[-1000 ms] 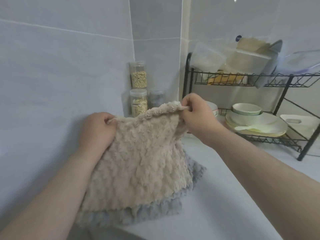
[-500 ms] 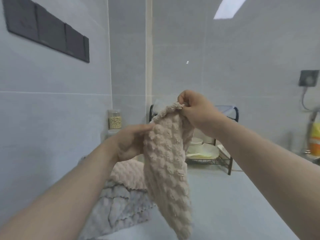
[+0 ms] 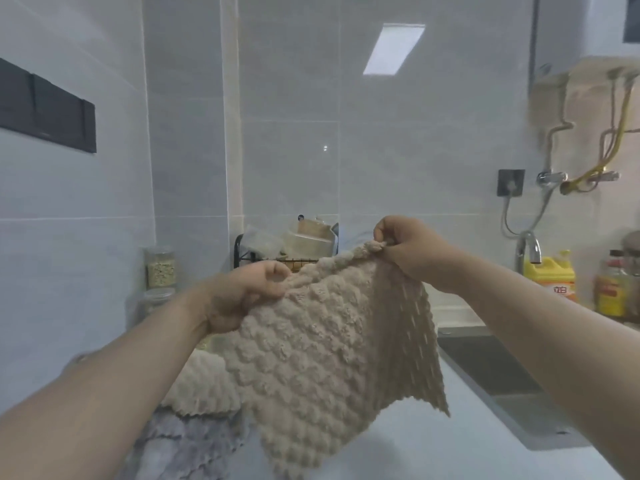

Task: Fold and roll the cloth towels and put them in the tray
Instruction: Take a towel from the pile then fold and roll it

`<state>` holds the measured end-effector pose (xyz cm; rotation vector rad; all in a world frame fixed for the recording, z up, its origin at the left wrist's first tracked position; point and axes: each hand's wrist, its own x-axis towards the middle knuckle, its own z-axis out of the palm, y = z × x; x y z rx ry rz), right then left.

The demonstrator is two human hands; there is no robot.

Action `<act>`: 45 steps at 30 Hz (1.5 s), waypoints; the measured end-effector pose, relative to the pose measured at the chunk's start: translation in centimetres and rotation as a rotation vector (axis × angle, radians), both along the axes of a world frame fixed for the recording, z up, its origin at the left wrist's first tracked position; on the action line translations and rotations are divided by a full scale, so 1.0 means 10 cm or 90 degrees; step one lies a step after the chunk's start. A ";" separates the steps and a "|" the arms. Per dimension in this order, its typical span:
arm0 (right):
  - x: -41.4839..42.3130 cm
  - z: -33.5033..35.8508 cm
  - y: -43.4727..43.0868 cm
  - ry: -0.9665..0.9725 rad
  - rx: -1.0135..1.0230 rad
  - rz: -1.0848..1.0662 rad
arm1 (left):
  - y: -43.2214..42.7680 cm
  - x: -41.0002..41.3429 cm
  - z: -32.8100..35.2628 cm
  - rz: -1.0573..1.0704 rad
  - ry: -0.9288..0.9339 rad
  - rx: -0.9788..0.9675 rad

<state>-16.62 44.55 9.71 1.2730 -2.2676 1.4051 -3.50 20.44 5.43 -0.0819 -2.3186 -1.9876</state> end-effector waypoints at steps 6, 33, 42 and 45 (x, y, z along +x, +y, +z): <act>-0.52 -0.34 0.05 0.092 0.006 -0.163 | -0.03 -0.53 -0.09 0.269 0.009 -0.714; -0.35 -2.41 0.34 -0.007 0.524 -0.087 | 0.07 -0.16 -2.00 0.081 -0.169 -0.769; -0.70 -2.61 0.26 0.116 0.677 -0.050 | 0.11 -0.28 -2.23 0.043 -0.275 -0.935; -0.75 -2.63 0.27 0.081 0.637 -0.034 | 0.09 -0.31 -2.15 0.040 -0.259 -0.909</act>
